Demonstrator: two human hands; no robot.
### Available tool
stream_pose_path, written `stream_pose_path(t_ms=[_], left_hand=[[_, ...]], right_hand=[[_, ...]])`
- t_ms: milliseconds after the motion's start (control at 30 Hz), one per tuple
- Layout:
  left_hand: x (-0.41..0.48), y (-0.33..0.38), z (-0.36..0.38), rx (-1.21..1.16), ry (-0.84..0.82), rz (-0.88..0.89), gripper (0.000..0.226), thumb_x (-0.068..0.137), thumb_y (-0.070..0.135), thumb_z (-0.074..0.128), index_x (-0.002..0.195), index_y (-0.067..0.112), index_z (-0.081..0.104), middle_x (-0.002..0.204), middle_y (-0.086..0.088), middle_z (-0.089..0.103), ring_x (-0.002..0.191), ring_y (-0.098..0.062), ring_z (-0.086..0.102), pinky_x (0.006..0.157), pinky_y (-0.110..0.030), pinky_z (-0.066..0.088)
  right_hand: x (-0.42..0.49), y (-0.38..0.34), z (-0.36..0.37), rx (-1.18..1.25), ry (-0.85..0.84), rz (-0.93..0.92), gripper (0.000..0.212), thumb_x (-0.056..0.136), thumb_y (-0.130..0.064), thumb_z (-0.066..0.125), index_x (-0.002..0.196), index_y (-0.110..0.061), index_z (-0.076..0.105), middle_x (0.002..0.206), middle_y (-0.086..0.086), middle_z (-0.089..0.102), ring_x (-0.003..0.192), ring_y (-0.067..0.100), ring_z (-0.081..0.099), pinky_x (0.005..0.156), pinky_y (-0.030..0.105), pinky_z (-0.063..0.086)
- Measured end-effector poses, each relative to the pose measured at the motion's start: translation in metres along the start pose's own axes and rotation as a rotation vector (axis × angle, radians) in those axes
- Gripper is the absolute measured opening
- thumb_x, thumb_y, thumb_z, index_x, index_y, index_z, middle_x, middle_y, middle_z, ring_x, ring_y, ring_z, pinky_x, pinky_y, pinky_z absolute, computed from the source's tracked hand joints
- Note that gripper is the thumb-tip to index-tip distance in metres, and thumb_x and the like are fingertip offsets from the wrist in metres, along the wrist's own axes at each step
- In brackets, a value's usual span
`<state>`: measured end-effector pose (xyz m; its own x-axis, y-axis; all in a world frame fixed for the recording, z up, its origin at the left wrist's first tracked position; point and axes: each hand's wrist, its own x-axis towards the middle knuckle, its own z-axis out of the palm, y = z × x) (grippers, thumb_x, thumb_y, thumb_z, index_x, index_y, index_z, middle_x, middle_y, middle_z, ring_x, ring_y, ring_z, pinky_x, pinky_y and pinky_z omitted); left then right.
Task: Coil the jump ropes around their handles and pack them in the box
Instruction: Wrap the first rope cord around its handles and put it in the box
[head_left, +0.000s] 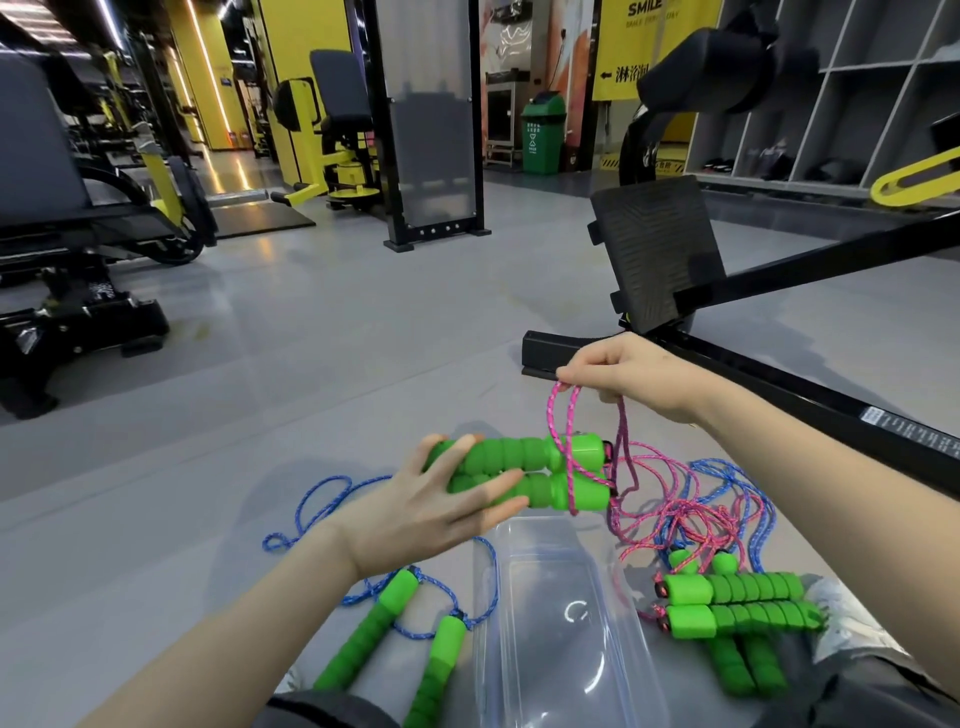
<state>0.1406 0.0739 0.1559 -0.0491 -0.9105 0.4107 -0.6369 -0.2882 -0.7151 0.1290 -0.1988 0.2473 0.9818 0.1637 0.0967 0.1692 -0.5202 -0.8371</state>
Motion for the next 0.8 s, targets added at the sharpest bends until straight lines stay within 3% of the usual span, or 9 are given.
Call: stream_pose_path(t_ms=[200, 267, 333, 400, 433, 500, 567, 633, 800], left_hand=[[0.025, 0.006, -0.008, -0.028, 0.146, -0.082, 0.042, 0.099, 0.007, 0.040, 0.138, 0.021, 0.040, 0.139, -0.003, 0.044, 0.107, -0.044, 0.054, 0.082, -0.048, 0.048], [0.036, 0.008, -0.013, -0.019, 0.188, -0.106, 0.043, 0.098, 0.006, 0.039, 0.138, 0.021, 0.042, 0.139, -0.002, 0.043, 0.109, -0.044, 0.052, 0.083, -0.047, 0.047], [0.044, 0.007, -0.014, -0.003, 0.228, -0.145, 0.043, 0.098, 0.004, 0.037, 0.137, 0.022, 0.043, 0.140, -0.002, 0.042, 0.111, -0.043, 0.050, 0.086, -0.047, 0.045], [0.045, 0.002, -0.013, 0.005, 0.227, -0.205, 0.044, 0.098, 0.003, 0.032, 0.137, 0.021, 0.041, 0.141, -0.002, 0.039, 0.114, -0.044, 0.047, 0.089, -0.049, 0.042], [0.044, -0.001, -0.013, -0.004, 0.218, -0.243, 0.045, 0.098, 0.002, 0.029, 0.138, 0.020, 0.040, 0.142, -0.003, 0.038, 0.115, -0.045, 0.045, 0.089, -0.049, 0.041], [0.042, -0.007, -0.012, -0.019, 0.202, -0.329, 0.047, 0.097, -0.001, 0.023, 0.137, 0.018, 0.039, 0.142, -0.005, 0.037, 0.113, -0.047, 0.045, 0.086, -0.049, 0.039], [0.038, -0.011, -0.009, -0.008, 0.170, -0.410, 0.051, 0.096, -0.003, 0.016, 0.137, 0.016, 0.039, 0.141, -0.005, 0.037, 0.112, -0.046, 0.044, 0.083, -0.048, 0.037], [0.032, -0.015, -0.007, 0.003, 0.130, -0.450, 0.056, 0.093, -0.004, 0.011, 0.138, 0.016, 0.039, 0.142, -0.005, 0.037, 0.111, -0.046, 0.045, 0.082, -0.047, 0.034], [0.016, -0.022, -0.002, 0.063, 0.002, -0.579, 0.068, 0.076, -0.009, 0.017, 0.136, 0.014, 0.039, 0.140, -0.007, 0.042, 0.107, -0.047, 0.051, 0.079, -0.043, 0.031]], right_hand=[[-0.001, 0.024, -0.013, 0.423, 0.109, 0.089, 0.020, 0.089, -0.016, 0.058, 0.072, -0.008, 0.062, 0.047, -0.005, 0.032, 0.043, 0.006, 0.026, 0.044, 0.017, 0.024], [0.000, 0.038, -0.014, 0.449, 0.117, 0.131, 0.021, 0.090, -0.021, 0.058, 0.071, -0.013, 0.064, 0.052, -0.003, 0.046, 0.044, 0.006, 0.041, 0.045, 0.017, 0.035], [-0.002, 0.051, -0.014, 0.487, 0.112, 0.202, 0.018, 0.090, -0.030, 0.059, 0.084, -0.017, 0.069, 0.072, 0.001, 0.064, 0.056, 0.009, 0.063, 0.063, 0.027, 0.053], [0.001, 0.060, -0.010, 0.665, 0.082, 0.281, 0.032, 0.093, -0.037, 0.054, 0.110, -0.012, 0.065, 0.085, 0.009, 0.068, 0.068, 0.015, 0.070, 0.087, 0.045, 0.052], [-0.001, 0.052, -0.003, 0.798, -0.014, 0.246, 0.036, 0.094, -0.034, 0.052, 0.117, -0.007, 0.062, 0.083, 0.013, 0.070, 0.071, 0.020, 0.070, 0.086, 0.041, 0.052], [0.000, 0.038, 0.015, 0.917, -0.143, 0.114, 0.012, 0.085, -0.025, 0.063, 0.079, -0.017, 0.069, 0.056, 0.004, 0.059, 0.049, 0.013, 0.055, 0.054, 0.021, 0.047], [0.001, 0.025, 0.027, 0.734, -0.003, 0.125, 0.036, 0.088, -0.019, 0.055, 0.054, -0.021, 0.043, 0.041, -0.008, 0.029, 0.036, 0.004, 0.023, 0.038, 0.016, 0.021], [0.001, 0.024, 0.027, 0.674, 0.098, 0.107, 0.036, 0.096, -0.016, 0.041, 0.060, -0.017, 0.036, 0.042, -0.007, 0.022, 0.037, 0.006, 0.014, 0.039, 0.019, 0.015], [-0.007, 0.018, 0.034, 0.583, 0.108, 0.120, 0.032, 0.101, -0.030, 0.036, 0.088, -0.010, 0.058, 0.045, -0.003, 0.023, 0.038, 0.009, 0.016, 0.039, 0.017, 0.020]])
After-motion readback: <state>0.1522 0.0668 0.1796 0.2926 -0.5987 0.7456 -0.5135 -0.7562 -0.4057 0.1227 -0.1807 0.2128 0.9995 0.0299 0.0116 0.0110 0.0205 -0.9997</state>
